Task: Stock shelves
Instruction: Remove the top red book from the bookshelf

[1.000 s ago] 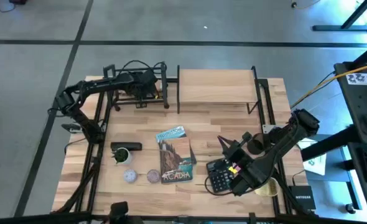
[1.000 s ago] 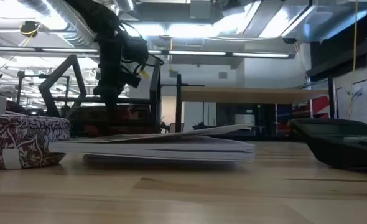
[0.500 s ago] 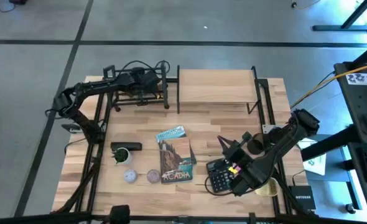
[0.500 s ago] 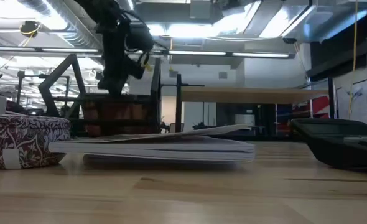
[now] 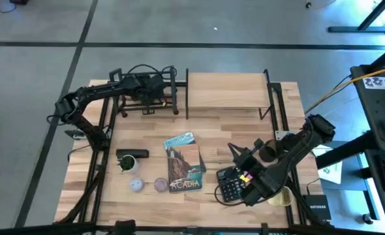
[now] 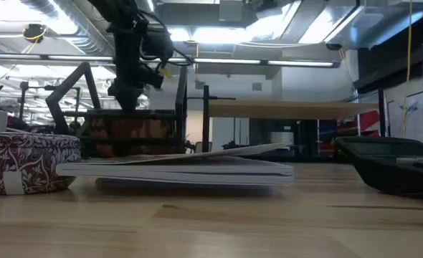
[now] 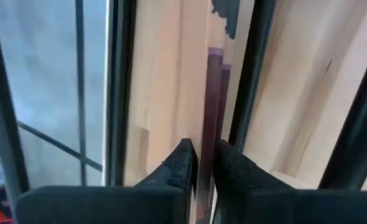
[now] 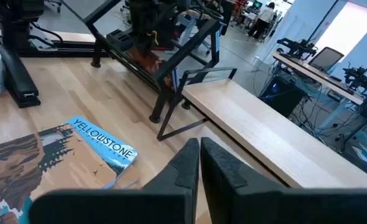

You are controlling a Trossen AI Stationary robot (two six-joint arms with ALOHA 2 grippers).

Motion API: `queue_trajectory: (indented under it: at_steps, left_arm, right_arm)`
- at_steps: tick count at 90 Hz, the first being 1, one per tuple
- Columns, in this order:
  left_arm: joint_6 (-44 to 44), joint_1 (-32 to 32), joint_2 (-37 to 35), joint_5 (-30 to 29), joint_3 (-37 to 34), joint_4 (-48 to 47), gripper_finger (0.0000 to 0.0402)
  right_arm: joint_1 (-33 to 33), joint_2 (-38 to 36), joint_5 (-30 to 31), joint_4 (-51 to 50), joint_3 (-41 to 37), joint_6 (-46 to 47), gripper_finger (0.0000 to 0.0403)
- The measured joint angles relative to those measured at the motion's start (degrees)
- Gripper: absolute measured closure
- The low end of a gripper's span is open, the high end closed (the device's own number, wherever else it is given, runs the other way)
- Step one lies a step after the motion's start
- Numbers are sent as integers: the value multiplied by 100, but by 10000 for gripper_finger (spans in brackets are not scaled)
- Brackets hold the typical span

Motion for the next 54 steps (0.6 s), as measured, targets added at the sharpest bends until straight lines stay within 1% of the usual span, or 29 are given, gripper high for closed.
queue_trajectory:
  at_steps: [10,16,23,33,54]
  left_arm:
    - [-85,1,0,431,0,19,335]
    - [-111,1,0,676,0,17,330]
    - [-125,1,0,811,0,19,328]
    - [-213,1,0,875,-54,155,326]
    - [-370,7,0,780,-539,850,324]
  right_arm:
    - [0,0,-13,67,0,-89,402]
    - [0,0,-15,89,0,-96,402]
    - [0,0,-13,96,0,-99,402]
    - [0,0,-15,98,0,-101,402]
    - [4,0,-37,100,0,-103,402]
